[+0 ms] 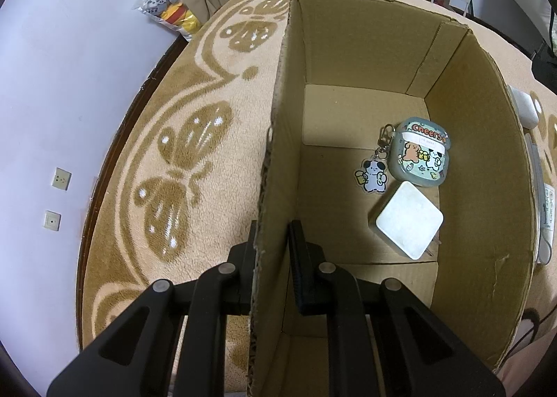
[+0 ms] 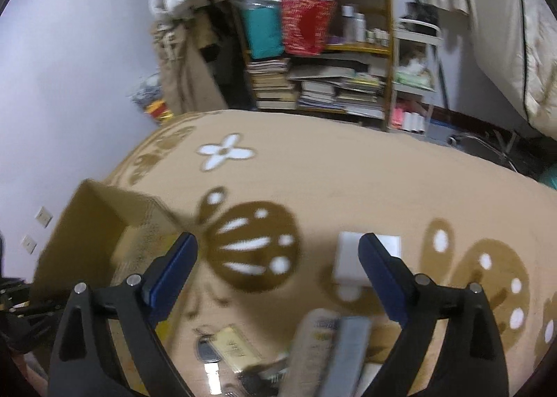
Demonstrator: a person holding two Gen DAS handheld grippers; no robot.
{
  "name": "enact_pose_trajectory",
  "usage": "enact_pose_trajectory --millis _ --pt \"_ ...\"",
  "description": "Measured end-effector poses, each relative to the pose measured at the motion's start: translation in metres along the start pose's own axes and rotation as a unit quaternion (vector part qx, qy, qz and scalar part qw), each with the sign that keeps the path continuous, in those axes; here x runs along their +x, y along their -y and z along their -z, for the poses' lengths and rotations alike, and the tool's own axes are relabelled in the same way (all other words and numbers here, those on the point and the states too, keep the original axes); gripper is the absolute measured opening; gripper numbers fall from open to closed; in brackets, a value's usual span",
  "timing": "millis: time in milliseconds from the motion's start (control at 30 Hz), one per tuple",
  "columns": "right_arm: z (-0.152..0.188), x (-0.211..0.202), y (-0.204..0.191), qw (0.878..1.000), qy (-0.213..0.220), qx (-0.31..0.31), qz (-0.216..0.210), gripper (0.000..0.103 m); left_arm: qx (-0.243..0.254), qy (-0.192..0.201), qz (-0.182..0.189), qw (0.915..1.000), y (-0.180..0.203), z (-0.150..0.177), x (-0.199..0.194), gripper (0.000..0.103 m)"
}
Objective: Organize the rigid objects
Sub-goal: 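Move the right gripper to the white power adapter and grasp it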
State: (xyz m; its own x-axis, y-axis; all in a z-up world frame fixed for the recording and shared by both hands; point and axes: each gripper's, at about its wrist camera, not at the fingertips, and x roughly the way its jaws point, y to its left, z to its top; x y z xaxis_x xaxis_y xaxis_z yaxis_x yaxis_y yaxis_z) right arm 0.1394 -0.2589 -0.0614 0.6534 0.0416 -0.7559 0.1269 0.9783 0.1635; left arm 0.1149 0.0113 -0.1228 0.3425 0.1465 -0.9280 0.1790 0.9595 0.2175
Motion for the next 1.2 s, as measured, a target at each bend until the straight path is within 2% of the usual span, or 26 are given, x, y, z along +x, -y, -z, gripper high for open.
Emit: enact_pose_trajectory --millis 167,367,600,767,867,1200 --pt "0.002 0.012 0.038 0.999 -0.009 0.044 0.019 0.098 0.002 0.000 -0.002 1.0000 0.000 0.000 0.000 0.014" --pt "0.009 0.031 0.066 0.996 -0.025 0.081 0.024 0.098 -0.002 -0.002 0.001 1.0000 -0.002 -0.001 0.001 0.014" --pt "0.021 0.058 0.078 0.994 -0.056 0.084 0.036 0.098 0.001 -0.002 -0.004 1.0000 0.000 0.000 0.002 0.014" --pt "0.029 0.075 0.081 0.992 -0.083 0.083 0.044 0.091 0.003 -0.002 -0.006 1.0000 0.001 0.000 0.002 0.014" --pt "0.032 0.078 0.079 0.992 -0.084 0.079 0.059 0.085 0.003 -0.001 -0.005 1.0000 0.002 0.000 0.002 0.014" --pt "0.034 0.074 0.077 0.992 -0.075 0.073 0.072 0.084 0.004 -0.001 -0.007 1.0000 0.002 0.000 0.003 0.014"
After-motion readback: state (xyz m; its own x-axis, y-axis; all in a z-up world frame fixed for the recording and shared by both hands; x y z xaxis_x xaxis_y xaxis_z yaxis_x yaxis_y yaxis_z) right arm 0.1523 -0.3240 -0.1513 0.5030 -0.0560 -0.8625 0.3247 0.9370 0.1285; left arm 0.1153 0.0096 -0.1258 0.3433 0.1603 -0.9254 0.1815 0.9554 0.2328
